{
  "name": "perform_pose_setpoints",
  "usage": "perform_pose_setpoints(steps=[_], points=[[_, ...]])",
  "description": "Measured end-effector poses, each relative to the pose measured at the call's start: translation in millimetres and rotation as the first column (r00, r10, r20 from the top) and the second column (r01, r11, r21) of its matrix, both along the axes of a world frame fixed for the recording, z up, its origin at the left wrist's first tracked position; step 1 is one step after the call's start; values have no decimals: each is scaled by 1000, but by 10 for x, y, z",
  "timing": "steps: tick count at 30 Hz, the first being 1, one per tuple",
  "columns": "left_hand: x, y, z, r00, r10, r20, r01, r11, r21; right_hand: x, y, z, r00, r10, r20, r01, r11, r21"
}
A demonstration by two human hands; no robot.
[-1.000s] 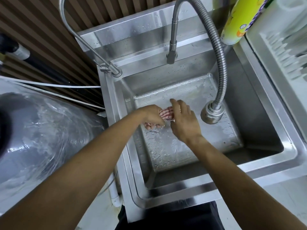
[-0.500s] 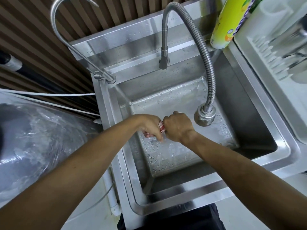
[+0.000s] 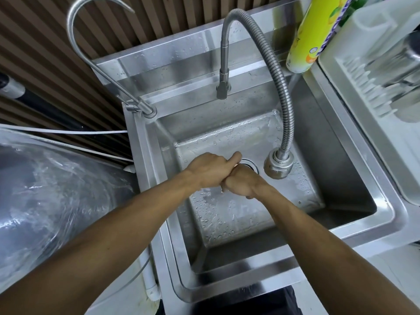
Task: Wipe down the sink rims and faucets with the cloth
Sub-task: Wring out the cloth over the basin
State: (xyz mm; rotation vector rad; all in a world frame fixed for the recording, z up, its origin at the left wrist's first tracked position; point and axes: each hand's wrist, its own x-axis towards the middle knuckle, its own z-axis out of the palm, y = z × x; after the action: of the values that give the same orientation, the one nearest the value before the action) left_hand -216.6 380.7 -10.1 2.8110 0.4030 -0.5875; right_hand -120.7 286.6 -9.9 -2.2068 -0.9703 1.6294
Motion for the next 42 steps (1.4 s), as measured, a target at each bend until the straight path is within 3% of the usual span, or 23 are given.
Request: perform_pose_setpoints(steps=[4, 9, 15, 19, 20, 21, 23, 26, 28, 31, 35, 39, 42], points=[[-4, 78, 24, 980, -167, 109, 148, 976, 161, -13, -85, 20, 885, -315, -343, 299, 949, -100], [30, 180, -28, 860, -415, 298, 357, 906, 229, -71, -239, -18, 590, -464, -660, 401, 879, -259], [-2, 249, -19, 763, -478, 434, 373, 875, 308, -217, -261, 31, 285, -491, -823, 481, 816, -320], [-7, 244, -47, 749, -508, 426, 367, 853, 371, -341, -337, -49, 71, -469, -880, 548, 755, -359], [-13, 241, -55, 759, -511, 404, 375, 850, 370, -351, -344, -77, 53, -459, -887, 545, 757, -359], [-25, 238, -49, 781, -506, 367, 382, 851, 360, -348, -345, -109, 96, -458, -884, 536, 772, -342], [-71, 230, -21, 883, -421, 207, 351, 885, 306, -288, -283, -182, 355, -464, -812, 496, 829, -258], [-144, 250, -52, 993, -98, -68, 107, 984, 141, -189, -134, -225, 800, -360, -480, 391, 919, -38], [-194, 310, -106, 992, 65, -113, -73, 995, -68, -159, -72, -262, 927, -268, -264, 302, 948, 97], [-283, 456, -155, 957, 271, -101, -289, 886, -364, -82, -89, -345, 954, -265, -138, 292, 926, 240], [-388, 532, -56, 790, 569, -228, -522, 429, -737, 23, -159, -452, 918, -354, -177, 396, 828, 398], [-443, 504, 56, 690, 609, -392, -550, 88, -831, -1, -171, -469, 897, -403, -181, 439, 764, 473], [-428, 493, 96, 584, 672, -454, -603, -15, -797, 4, -171, -384, 888, -405, -215, 459, 772, 441]])
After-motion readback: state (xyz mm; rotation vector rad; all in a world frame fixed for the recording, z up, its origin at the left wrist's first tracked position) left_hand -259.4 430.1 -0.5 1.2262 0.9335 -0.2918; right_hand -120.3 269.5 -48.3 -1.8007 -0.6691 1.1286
